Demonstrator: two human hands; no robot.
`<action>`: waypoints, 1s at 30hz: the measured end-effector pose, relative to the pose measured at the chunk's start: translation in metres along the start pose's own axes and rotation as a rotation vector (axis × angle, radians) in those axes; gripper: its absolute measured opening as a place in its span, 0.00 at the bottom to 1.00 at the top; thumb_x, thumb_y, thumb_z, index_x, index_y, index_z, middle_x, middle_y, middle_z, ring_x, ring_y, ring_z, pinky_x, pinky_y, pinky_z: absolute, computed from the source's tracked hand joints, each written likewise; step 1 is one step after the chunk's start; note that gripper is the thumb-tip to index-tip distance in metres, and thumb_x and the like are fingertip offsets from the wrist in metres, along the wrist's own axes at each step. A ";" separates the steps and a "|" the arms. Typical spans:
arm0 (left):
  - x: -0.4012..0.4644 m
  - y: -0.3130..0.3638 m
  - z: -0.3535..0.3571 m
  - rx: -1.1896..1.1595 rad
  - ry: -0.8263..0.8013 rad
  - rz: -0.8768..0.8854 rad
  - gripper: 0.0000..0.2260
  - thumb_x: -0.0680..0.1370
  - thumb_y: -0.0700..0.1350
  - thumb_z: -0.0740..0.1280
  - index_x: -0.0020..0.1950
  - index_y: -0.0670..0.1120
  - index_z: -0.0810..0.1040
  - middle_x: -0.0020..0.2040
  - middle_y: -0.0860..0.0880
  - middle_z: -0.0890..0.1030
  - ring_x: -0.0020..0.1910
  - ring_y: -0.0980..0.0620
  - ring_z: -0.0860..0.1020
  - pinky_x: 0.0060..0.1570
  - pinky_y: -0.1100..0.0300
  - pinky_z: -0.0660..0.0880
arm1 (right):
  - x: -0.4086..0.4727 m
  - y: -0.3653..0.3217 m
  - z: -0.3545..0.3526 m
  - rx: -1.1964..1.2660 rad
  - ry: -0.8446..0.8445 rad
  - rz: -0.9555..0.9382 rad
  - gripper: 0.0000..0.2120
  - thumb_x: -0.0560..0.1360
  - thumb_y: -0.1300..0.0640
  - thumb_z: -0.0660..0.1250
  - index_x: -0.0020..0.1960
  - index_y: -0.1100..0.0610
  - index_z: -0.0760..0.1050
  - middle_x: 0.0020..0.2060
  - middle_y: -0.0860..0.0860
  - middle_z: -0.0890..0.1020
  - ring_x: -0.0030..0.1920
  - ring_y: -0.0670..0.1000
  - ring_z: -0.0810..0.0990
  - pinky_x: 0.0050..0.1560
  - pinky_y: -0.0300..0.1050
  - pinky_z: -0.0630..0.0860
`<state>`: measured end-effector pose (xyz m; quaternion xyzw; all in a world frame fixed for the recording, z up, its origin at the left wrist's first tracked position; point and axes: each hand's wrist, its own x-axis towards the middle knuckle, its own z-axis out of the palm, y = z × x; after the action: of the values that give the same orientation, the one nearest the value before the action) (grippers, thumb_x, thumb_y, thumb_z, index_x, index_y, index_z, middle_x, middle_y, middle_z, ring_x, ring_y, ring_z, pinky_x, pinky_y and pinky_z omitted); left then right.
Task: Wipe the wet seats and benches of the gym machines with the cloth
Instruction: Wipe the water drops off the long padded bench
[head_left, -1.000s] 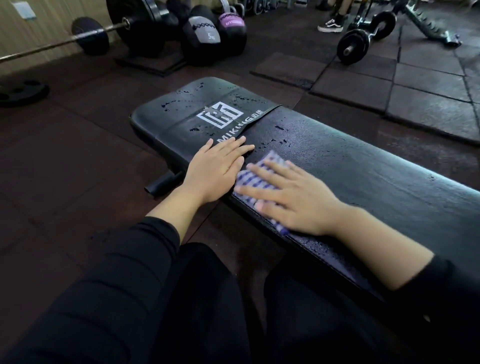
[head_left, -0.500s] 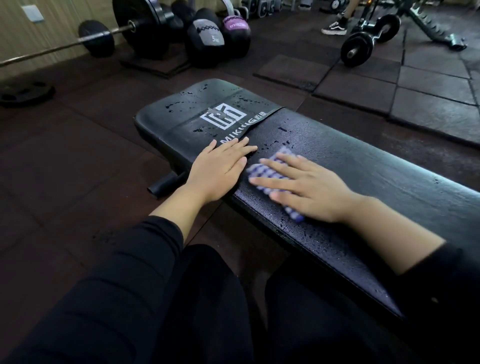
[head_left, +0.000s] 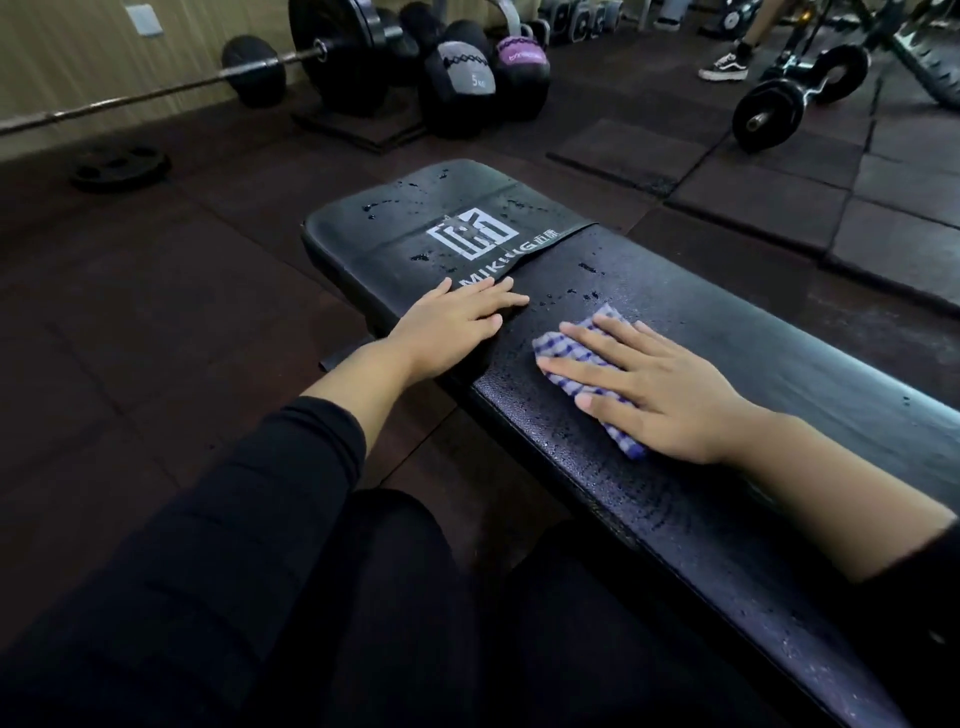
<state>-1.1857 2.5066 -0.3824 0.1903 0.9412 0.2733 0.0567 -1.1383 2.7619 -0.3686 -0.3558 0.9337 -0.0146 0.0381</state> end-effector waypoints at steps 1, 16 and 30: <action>-0.001 0.003 -0.004 -0.141 -0.009 -0.011 0.19 0.83 0.41 0.55 0.73 0.56 0.67 0.75 0.56 0.64 0.74 0.61 0.58 0.74 0.58 0.42 | 0.008 -0.007 0.000 -0.004 0.003 -0.002 0.24 0.71 0.29 0.27 0.66 0.23 0.39 0.74 0.36 0.43 0.76 0.45 0.40 0.76 0.51 0.43; 0.050 -0.071 -0.055 0.263 0.025 0.159 0.19 0.83 0.53 0.55 0.74 0.59 0.65 0.77 0.55 0.61 0.76 0.56 0.56 0.75 0.46 0.46 | 0.057 -0.074 0.003 0.042 0.030 0.305 0.29 0.71 0.38 0.31 0.73 0.33 0.36 0.74 0.35 0.40 0.75 0.43 0.37 0.75 0.52 0.37; 0.068 -0.092 -0.052 0.340 -0.024 0.247 0.22 0.82 0.60 0.47 0.76 0.64 0.55 0.79 0.57 0.52 0.78 0.53 0.47 0.75 0.48 0.41 | 0.098 -0.107 -0.006 0.222 0.319 0.608 0.20 0.76 0.36 0.54 0.66 0.36 0.68 0.70 0.37 0.62 0.67 0.43 0.65 0.61 0.42 0.67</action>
<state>-1.2888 2.4360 -0.3881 0.3143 0.9426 0.1130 0.0012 -1.1404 2.6170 -0.3632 -0.0490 0.9837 -0.1592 -0.0671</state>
